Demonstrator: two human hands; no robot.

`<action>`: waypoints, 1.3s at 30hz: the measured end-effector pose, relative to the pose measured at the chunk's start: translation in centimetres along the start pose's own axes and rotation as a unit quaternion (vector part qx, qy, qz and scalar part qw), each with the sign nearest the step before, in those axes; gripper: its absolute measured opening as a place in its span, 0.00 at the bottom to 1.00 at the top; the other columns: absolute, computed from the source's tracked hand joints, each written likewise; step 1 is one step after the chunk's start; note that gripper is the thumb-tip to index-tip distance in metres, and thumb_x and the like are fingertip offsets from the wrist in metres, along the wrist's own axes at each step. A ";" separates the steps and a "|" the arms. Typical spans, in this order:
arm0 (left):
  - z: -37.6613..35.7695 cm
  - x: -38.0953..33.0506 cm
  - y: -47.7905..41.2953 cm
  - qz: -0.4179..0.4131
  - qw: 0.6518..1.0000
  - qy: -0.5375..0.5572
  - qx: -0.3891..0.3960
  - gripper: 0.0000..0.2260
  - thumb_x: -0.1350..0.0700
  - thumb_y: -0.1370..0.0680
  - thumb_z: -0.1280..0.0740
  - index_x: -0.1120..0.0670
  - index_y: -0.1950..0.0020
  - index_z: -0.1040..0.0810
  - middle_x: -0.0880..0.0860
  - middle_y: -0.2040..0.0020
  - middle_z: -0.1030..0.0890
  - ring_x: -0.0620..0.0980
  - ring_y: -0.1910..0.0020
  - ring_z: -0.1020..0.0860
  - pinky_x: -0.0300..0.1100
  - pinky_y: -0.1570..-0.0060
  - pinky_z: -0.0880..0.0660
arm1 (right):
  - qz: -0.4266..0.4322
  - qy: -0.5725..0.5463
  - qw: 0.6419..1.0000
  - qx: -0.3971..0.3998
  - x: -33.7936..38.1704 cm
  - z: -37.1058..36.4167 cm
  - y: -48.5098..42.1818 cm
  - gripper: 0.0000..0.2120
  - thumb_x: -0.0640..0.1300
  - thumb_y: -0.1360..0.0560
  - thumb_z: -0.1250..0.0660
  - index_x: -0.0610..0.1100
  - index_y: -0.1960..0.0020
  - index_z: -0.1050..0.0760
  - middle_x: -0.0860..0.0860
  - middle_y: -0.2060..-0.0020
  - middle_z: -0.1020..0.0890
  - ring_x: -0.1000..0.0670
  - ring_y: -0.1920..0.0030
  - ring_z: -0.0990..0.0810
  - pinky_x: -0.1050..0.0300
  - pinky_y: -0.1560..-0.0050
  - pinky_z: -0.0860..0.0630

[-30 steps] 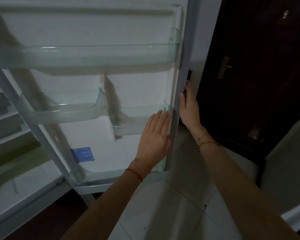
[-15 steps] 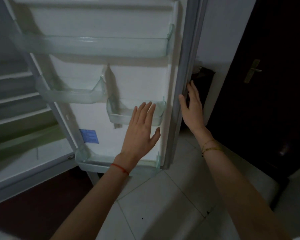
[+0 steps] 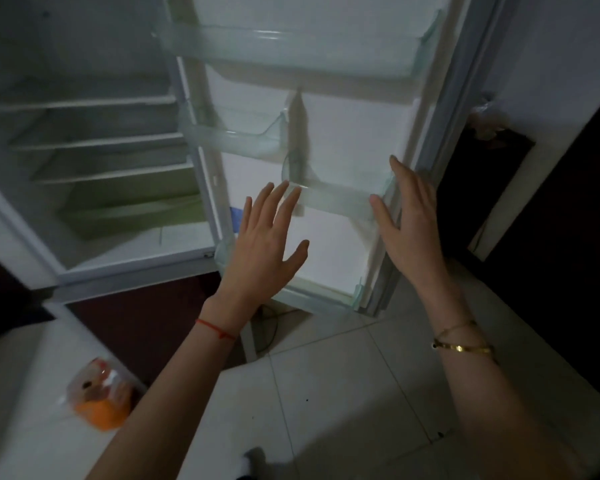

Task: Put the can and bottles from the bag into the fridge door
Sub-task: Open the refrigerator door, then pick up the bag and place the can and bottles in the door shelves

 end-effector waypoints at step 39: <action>26.8 38.0 31.6 0.346 0.928 -0.129 0.056 0.32 0.50 0.22 0.34 0.49 0.21 0.44 0.52 0.21 0.41 0.53 0.21 0.47 0.56 0.22 0.53 | 0.167 -0.061 0.907 0.382 40.6 -37.9 12.7 0.31 0.54 0.24 0.34 0.49 0.25 0.40 0.51 0.27 0.34 0.49 0.25 0.41 0.49 0.25 0.44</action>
Point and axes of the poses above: each hand's wrist, its own y-axis away from the middle knuckle, its own z-axis out of the back of the hand, x = y × z, the point moved 3 cm from there along -y, towards the middle knuckle
